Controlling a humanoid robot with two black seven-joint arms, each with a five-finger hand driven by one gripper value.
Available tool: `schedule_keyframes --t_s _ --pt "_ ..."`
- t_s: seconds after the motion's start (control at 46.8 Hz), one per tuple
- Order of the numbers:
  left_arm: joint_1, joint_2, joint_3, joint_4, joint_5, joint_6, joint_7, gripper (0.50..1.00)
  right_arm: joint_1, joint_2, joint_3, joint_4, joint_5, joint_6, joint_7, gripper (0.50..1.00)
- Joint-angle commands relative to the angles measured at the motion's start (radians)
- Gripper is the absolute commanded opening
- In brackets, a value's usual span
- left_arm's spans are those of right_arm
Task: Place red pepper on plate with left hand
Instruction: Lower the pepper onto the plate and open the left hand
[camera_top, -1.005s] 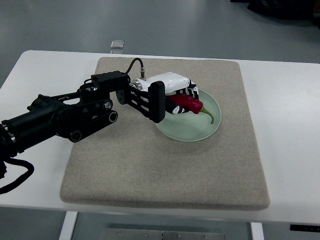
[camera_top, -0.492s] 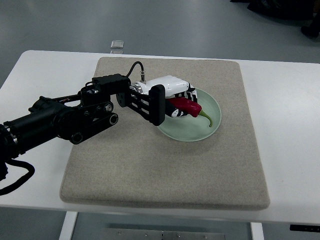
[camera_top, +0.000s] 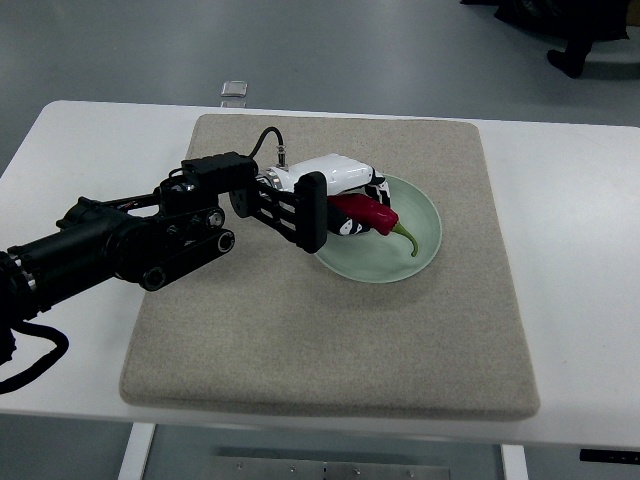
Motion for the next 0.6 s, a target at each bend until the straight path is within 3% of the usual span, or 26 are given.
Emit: schedule_keyframes --t_s 0.0,0.15,0.214,0.299,0.578 --pt "0.001 -0.001 -0.008 -0.003 -0.003 0.002 0.0 0.825 0.001 0.0 0.0 0.0 0.0 0.0 0.0 0.932" --pt "0.004 -0.001 -0.013 -0.008 -0.006 0.011 0.0 0.893 -0.001 0.0 0.0 0.0 0.0 0.0 0.0 0.932" --pt "0.007 -0.001 -0.013 -0.009 -0.012 0.043 0.0 0.968 0.001 0.0 0.0 0.0 0.0 0.0 0.0 0.932" --pt "0.016 -0.001 -0.014 -0.011 -0.038 0.087 0.0 0.994 -0.001 0.0 0.0 0.0 0.0 0.0 0.0 0.932" --pt "0.016 0.002 -0.052 -0.011 -0.299 0.117 0.0 0.994 -0.001 0.0 0.0 0.0 0.0 0.0 0.0 0.932"
